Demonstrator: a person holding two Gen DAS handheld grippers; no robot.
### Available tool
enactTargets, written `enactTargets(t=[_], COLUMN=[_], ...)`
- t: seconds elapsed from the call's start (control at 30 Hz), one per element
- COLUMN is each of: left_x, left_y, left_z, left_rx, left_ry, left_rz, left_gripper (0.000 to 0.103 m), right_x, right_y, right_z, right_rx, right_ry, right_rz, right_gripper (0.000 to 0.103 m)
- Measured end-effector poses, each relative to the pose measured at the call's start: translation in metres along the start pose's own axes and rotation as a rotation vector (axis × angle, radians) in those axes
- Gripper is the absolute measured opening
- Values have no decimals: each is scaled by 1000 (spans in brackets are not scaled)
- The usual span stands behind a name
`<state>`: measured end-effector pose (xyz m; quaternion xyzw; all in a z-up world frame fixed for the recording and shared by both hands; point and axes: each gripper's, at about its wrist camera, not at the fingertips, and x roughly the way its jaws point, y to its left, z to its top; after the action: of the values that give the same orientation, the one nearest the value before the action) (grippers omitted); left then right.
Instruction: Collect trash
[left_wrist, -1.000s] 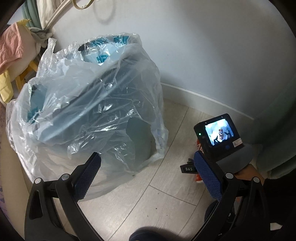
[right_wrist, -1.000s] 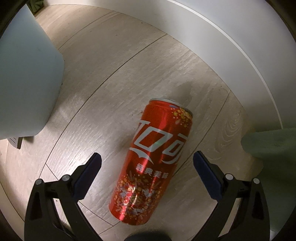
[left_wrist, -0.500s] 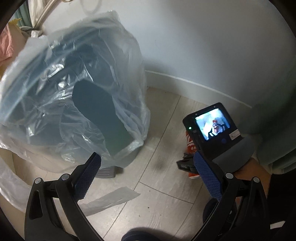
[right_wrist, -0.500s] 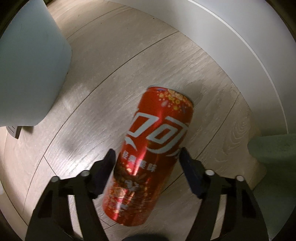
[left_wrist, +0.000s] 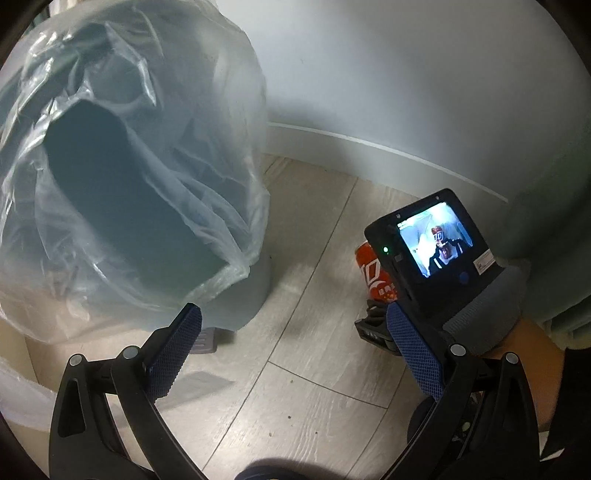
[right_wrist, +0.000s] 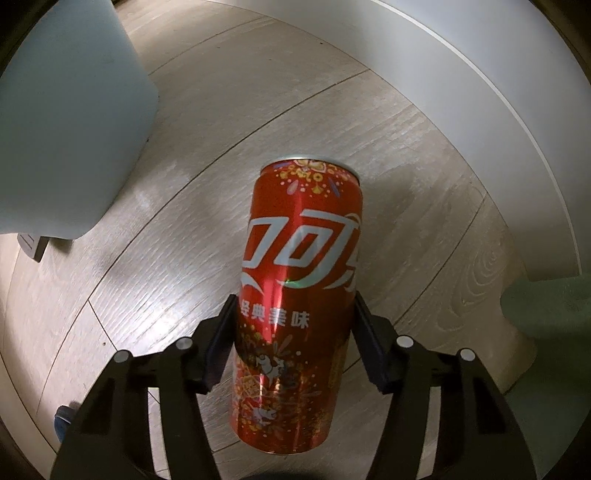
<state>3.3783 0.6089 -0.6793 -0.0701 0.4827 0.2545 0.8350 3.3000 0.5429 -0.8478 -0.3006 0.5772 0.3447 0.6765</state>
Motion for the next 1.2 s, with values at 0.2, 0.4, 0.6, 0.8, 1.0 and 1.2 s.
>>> enactTargets(t=[0.2, 0.4, 0.6, 0.8, 1.0, 1.2], left_x=[3, 14, 27, 38, 50, 57], left_y=[-2, -10, -12, -11, -7, -8], left_z=[0, -6, -11, -8, -7, -9], left_rx=[19, 36, 31, 18, -28, -42], left_ry=[-2, 11, 32, 40, 57, 70], left_rz=[-5, -12, -12, -11, -33, -58], left_gripper=[97, 97, 97, 97, 97, 97], right_x=[-11, -20, -18, -18, -16, -15], right_y=[-4, -6, -6, -8, -13, -21], right_z=[-6, -4, -10, -9, -8, -4], right_rx=[-4, -6, -10, -17, -22, -28], right_ry=[-5, -12, -11, -3, -1, 7], right_rz=[8, 15, 17, 25, 49, 84], right_gripper=[54, 54, 54, 54, 54, 54])
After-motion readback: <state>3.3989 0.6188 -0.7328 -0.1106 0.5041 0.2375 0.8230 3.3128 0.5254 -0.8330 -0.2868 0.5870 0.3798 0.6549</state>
